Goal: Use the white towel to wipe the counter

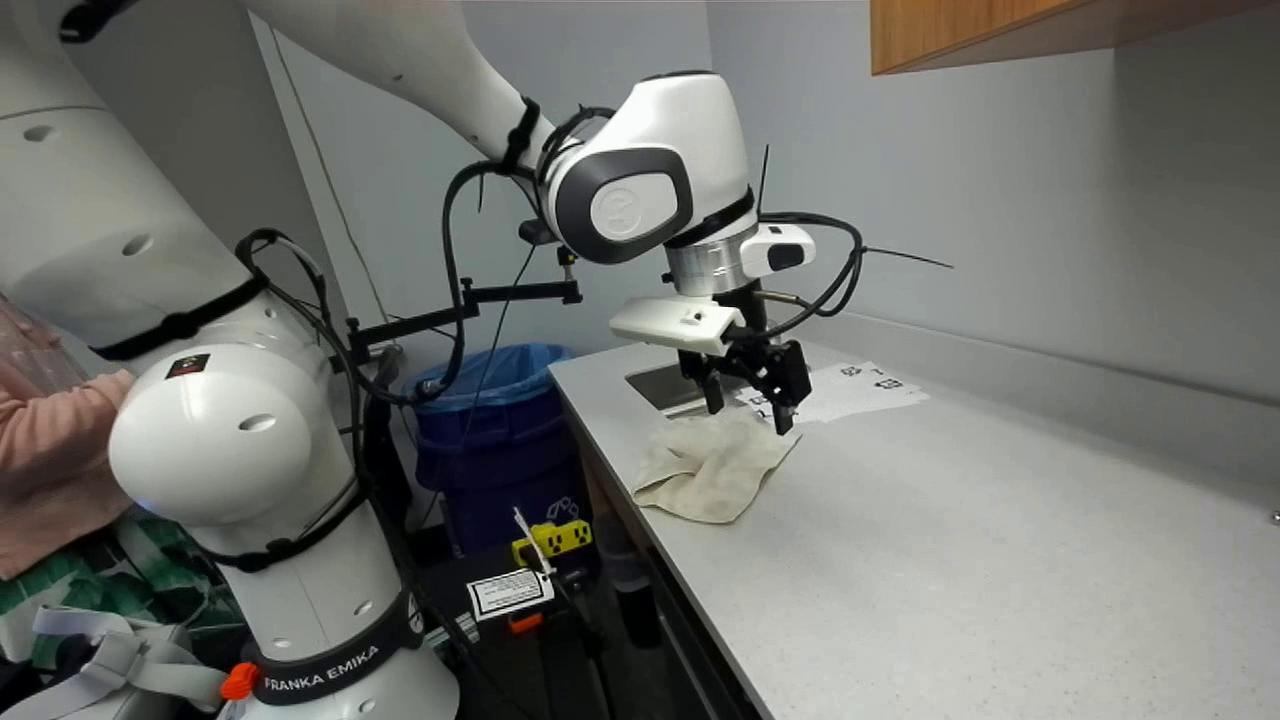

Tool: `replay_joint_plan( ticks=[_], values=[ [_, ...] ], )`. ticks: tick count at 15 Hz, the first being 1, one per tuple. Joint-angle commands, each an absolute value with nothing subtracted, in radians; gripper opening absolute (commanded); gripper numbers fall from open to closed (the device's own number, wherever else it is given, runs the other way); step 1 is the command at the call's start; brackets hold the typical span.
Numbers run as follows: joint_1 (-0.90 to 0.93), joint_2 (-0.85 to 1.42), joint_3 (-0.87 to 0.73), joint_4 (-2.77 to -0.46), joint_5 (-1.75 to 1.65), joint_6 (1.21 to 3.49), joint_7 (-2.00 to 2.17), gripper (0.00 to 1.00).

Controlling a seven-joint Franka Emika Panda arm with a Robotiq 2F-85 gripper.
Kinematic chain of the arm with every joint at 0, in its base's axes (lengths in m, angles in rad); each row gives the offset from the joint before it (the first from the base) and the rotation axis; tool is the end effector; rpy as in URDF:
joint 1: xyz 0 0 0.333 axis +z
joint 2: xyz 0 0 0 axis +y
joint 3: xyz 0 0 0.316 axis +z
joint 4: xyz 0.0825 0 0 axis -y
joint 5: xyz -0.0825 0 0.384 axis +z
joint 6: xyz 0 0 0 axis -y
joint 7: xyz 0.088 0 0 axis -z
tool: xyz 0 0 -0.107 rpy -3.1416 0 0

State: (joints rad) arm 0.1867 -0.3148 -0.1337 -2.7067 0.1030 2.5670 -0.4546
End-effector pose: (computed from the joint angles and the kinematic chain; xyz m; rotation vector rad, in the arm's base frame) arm 0.4073 0.0222 0.3429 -2.9892 -0.6509 -0.2882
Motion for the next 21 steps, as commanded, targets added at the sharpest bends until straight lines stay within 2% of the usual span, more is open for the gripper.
replay_joint_plan(
  ticks=[1,5,9,10,21],
  values=[
    [0.291,-0.229,-0.126,-2.679,0.248,2.615,-0.603,1.00],
    [0.352,-0.121,-0.087,-2.638,0.382,2.639,-0.759,1.00],
    [0.312,-0.037,-0.008,-2.586,0.435,2.614,-0.805,1.00],
    [0.290,-0.095,0.009,-2.631,0.404,2.613,-0.769,1.00],
    [0.269,-0.024,0.069,-2.582,0.398,2.635,-0.789,1.00]
  ],
)
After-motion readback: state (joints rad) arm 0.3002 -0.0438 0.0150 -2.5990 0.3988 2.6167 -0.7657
